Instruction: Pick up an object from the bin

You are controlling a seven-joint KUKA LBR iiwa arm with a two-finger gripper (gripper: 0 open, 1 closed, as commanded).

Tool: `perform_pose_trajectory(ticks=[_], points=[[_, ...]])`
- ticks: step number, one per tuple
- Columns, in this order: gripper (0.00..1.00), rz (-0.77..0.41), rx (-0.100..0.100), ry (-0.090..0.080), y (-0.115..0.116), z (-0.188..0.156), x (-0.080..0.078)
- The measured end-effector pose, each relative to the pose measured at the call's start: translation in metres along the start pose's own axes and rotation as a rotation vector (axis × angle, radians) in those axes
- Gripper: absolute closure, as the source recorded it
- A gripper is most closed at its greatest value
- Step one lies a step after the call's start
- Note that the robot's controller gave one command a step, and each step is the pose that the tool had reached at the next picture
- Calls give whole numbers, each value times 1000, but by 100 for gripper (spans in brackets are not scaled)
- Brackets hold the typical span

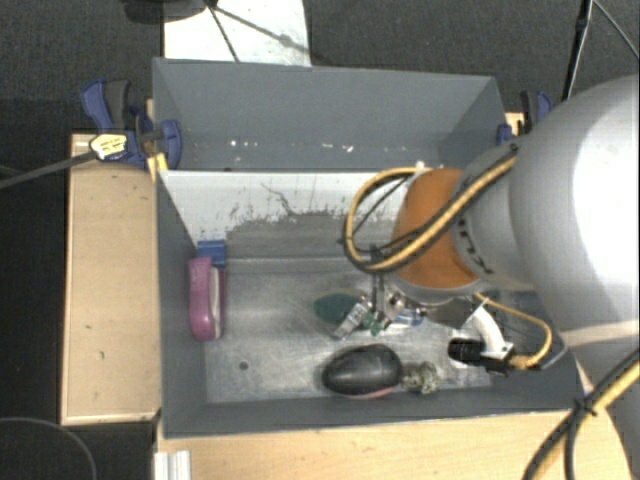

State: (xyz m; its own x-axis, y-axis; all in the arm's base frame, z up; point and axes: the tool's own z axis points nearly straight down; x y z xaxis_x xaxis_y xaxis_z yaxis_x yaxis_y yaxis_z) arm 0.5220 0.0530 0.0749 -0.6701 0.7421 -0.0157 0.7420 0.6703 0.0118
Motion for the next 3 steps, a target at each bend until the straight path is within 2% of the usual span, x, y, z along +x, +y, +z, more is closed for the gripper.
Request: perform_pose_trajectory(ticks=[1, 3], points=[[100, -6, 10, 13, 0, -14, -1], [100, -18, 9, 13, 1, -27, -2]])
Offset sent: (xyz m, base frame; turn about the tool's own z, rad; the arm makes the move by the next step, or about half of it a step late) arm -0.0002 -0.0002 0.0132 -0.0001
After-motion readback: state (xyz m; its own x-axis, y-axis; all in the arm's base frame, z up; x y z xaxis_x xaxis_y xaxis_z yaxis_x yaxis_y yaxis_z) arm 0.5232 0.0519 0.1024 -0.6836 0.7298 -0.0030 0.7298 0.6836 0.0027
